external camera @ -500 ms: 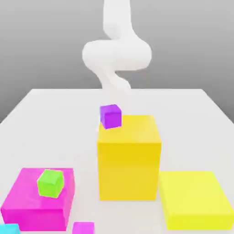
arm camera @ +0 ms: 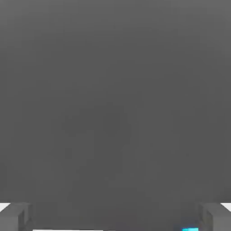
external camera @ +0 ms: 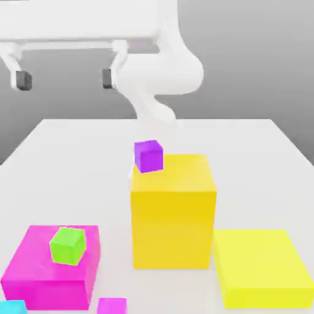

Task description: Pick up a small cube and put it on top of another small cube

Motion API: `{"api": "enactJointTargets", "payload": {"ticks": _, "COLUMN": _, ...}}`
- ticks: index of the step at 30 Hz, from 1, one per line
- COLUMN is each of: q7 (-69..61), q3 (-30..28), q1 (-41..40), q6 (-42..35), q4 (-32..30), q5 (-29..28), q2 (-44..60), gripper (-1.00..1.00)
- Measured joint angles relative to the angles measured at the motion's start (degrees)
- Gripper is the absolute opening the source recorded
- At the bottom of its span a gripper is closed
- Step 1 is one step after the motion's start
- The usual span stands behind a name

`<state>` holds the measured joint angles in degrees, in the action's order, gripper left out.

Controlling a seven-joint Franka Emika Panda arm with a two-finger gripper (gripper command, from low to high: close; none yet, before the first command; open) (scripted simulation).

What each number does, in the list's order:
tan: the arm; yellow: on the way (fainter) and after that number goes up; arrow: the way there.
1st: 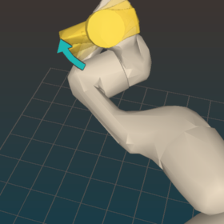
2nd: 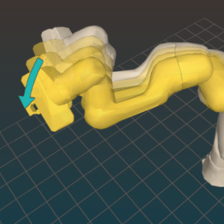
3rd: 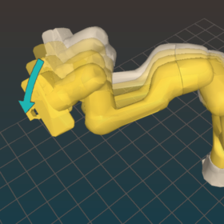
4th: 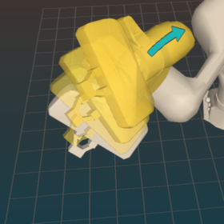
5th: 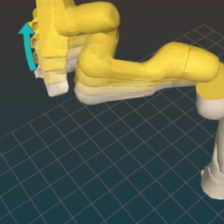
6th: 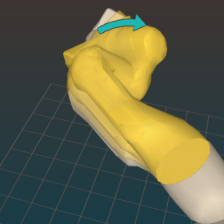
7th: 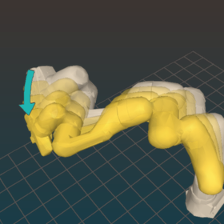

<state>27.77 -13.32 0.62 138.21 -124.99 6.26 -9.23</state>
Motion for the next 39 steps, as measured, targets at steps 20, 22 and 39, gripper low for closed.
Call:
{"api": "enactJointTargets", "payload": {"ticks": 20, "q7": -19.6, "q3": -0.9, "q1": -12.2, "q6": 9.6, "q4": 7.9, "q5": 8.0, "q2": 41.3, "gripper": 0.00}}
{"api": "enactJointTargets", "payload": {"ticks": 22, "q7": -20.5, "q3": 0.4, "q1": -13.3, "q6": 12.3, "q4": 8.7, "q5": 9.2, "q2": 45.0, "gripper": -1.00}}
{"api": "enactJointTargets", "payload": {"ticks": 39, "q7": -9.4, "q3": -5.3, "q1": -6.7, "q6": 3.5, "q4": -1.1, "q5": 3.1, "q2": 26.3, "gripper": -1.00}}
